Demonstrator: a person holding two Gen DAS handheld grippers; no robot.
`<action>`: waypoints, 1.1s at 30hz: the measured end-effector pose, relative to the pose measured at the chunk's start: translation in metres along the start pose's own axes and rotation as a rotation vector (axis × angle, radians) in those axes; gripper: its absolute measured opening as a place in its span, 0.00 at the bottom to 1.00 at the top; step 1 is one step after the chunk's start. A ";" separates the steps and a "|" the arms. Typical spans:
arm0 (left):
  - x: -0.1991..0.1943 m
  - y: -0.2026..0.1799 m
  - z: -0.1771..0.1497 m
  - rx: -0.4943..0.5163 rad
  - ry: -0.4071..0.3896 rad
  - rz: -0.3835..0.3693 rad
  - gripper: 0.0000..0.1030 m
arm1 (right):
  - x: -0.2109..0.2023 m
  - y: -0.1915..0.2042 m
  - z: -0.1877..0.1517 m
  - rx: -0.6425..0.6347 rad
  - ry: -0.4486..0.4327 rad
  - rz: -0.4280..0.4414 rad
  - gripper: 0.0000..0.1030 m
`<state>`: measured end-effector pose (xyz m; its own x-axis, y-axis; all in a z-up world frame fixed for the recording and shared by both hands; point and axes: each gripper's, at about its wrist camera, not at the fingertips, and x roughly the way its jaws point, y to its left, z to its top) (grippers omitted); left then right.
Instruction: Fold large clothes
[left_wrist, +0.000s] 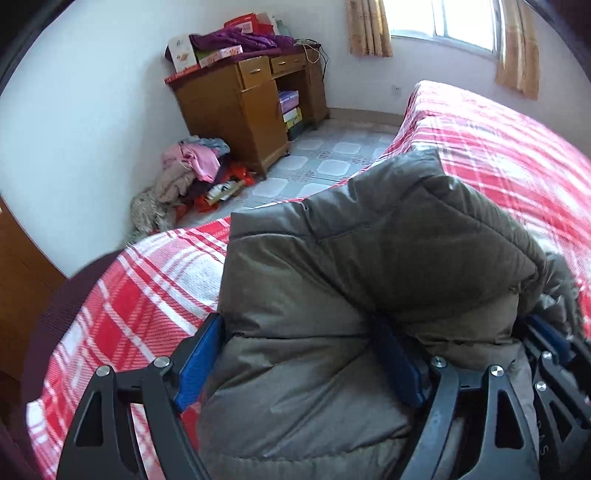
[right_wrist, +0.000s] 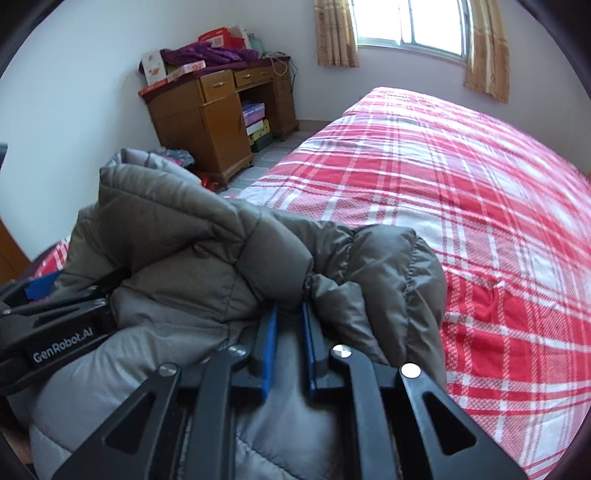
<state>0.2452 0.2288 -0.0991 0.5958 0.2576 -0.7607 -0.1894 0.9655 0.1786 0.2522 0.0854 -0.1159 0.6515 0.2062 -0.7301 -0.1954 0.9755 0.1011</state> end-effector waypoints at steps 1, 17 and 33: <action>-0.002 -0.001 -0.001 0.013 -0.001 0.003 0.81 | -0.001 0.002 0.001 -0.019 0.013 -0.008 0.14; -0.101 0.022 -0.054 -0.028 -0.089 -0.042 0.81 | -0.092 0.008 -0.077 0.021 -0.047 0.054 0.15; -0.224 0.027 -0.157 -0.073 -0.197 -0.064 0.81 | -0.211 -0.019 -0.136 0.115 -0.143 0.078 0.57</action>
<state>-0.0161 0.1908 -0.0215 0.7477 0.2055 -0.6314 -0.1984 0.9766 0.0830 0.0190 0.0125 -0.0556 0.7371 0.2824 -0.6140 -0.1696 0.9567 0.2364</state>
